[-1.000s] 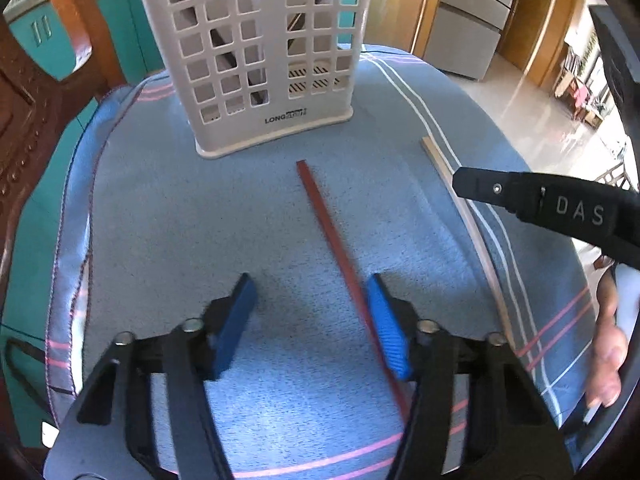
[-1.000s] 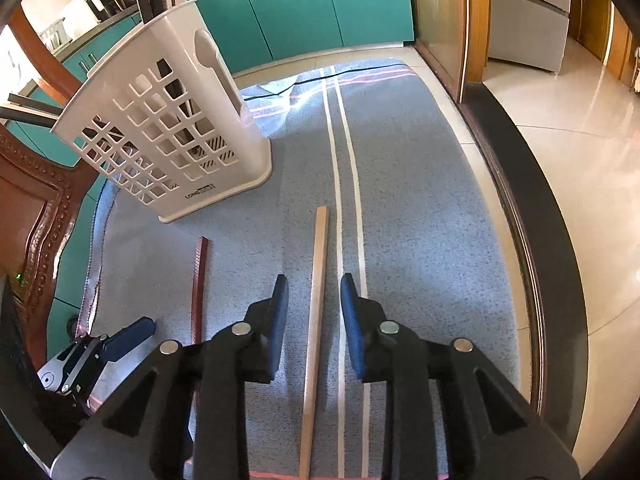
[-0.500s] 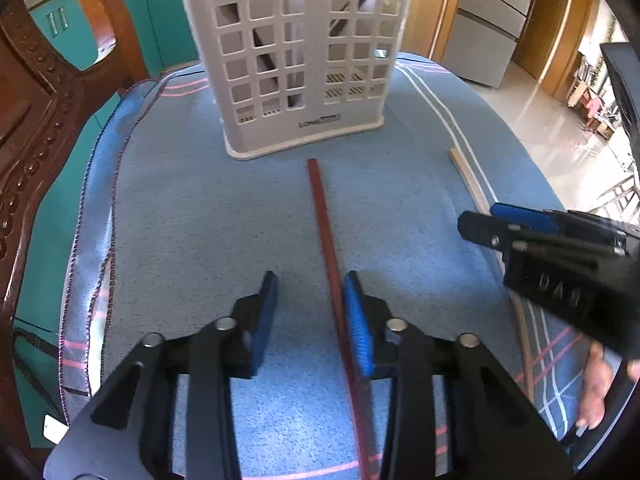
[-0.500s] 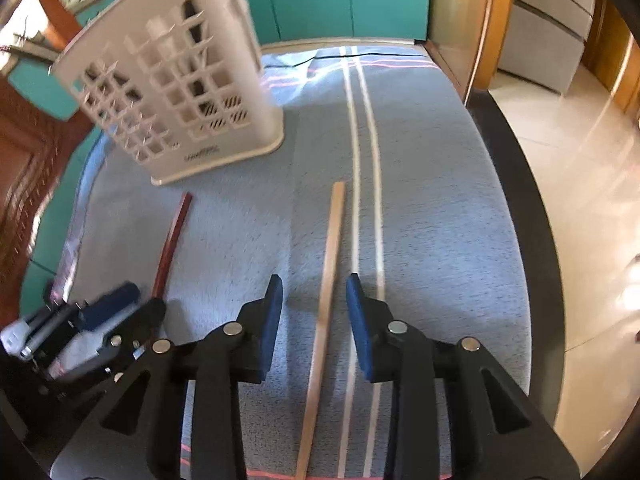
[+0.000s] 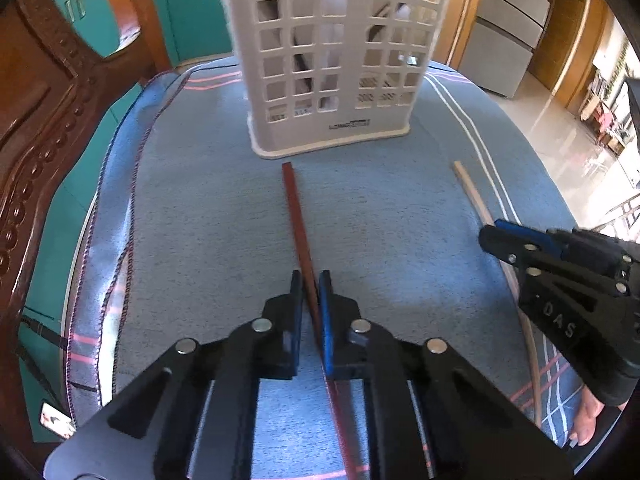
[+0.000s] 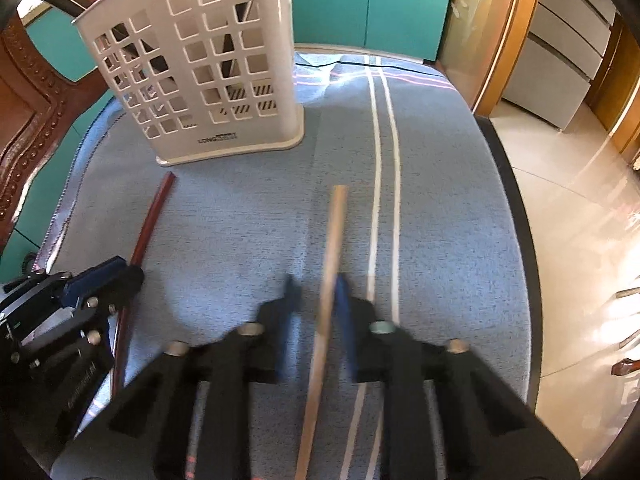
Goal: Organize utensils
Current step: 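Grasp the dark red chopstick with the left tool while the right grasps the beige one, then lift both held chopsticks up over the white utensil holder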
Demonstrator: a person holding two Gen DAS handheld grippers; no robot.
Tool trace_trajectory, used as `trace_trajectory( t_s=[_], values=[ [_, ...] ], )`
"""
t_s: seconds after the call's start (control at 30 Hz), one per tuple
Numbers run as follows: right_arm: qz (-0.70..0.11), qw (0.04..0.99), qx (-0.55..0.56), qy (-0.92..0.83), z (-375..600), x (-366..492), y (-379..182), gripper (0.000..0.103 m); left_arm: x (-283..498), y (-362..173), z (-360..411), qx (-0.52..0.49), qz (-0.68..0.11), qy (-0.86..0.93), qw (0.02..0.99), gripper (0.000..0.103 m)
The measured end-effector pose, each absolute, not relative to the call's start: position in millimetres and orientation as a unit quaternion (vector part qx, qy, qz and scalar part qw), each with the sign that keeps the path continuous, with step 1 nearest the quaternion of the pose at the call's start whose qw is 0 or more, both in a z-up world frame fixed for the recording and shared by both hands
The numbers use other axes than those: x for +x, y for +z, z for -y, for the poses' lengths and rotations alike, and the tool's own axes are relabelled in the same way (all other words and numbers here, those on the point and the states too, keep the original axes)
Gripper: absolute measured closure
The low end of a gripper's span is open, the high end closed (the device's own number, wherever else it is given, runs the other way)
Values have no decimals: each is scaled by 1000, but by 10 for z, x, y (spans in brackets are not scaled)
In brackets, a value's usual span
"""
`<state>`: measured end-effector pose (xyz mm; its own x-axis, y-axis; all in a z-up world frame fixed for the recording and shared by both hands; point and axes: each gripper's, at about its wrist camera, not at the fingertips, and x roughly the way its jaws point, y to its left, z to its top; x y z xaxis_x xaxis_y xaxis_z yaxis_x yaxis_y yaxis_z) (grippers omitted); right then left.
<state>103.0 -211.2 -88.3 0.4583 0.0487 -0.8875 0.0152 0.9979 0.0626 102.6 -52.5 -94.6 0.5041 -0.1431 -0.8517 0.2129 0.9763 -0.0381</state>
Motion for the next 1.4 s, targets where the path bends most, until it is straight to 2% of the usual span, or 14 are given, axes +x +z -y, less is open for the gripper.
trace_trajectory(
  t_s=[0.13, 0.2, 0.27, 0.33, 0.4, 0.43, 0.67, 0.8, 0.83, 0.87, 0.93, 1.1, 1.2, 1.4],
  values=[
    [-522, 853, 31, 14, 2090, 1033, -879, 95, 1090, -945, 400, 22, -489, -101, 866, 95],
    [-522, 852, 32, 11, 2083, 1055, -886, 93, 1107, -950, 391, 22, -489, -103, 866, 90],
    [-522, 853, 25, 9, 2046, 1045, -873, 90, 1116, -946, 447, 29, -487, -104, 866, 81],
    [-520, 854, 10, 2, 2007, 1045, -876, 88, 1110, -946, 515, 45, -482, -100, 869, 78],
    [-519, 855, -4, -9, 1980, 1030, -881, 79, 1121, -958, 616, 64, -474, -86, 874, 71],
    [-519, 855, -4, -12, 1982, 1019, -886, 77, 1148, -957, 630, 67, -473, -84, 874, 69],
    [-519, 855, 1, -5, 2037, 1015, -924, 76, 1300, -926, 609, 48, -482, -85, 871, 69],
    [-519, 855, 9, -2, 2102, 1030, -935, 79, 1345, -927, 570, 47, -486, -92, 868, 74],
    [-518, 855, 13, 3, 2108, 1035, -936, 82, 1345, -925, 564, 46, -486, -95, 868, 81],
    [-519, 855, 17, 9, 2089, 1041, -914, 93, 1352, -925, 568, 47, -485, -96, 868, 90],
    [-517, 855, 21, 15, 2081, 1040, -916, 96, 1376, -937, 612, 47, -484, -98, 868, 95],
    [-498, 865, 39, 44, 2045, 1020, -819, 97, 1323, -850, 538, 32, -470, -95, 877, 96],
    [-458, 885, 58, 62, 2114, 932, -514, 97, 1242, -621, 463, 21, -443, -102, 890, 96],
    [-371, 919, 85, 100, 2276, 650, 222, 97, 842, 246, 154, -18, -346, -135, 928, 96]
  ],
)
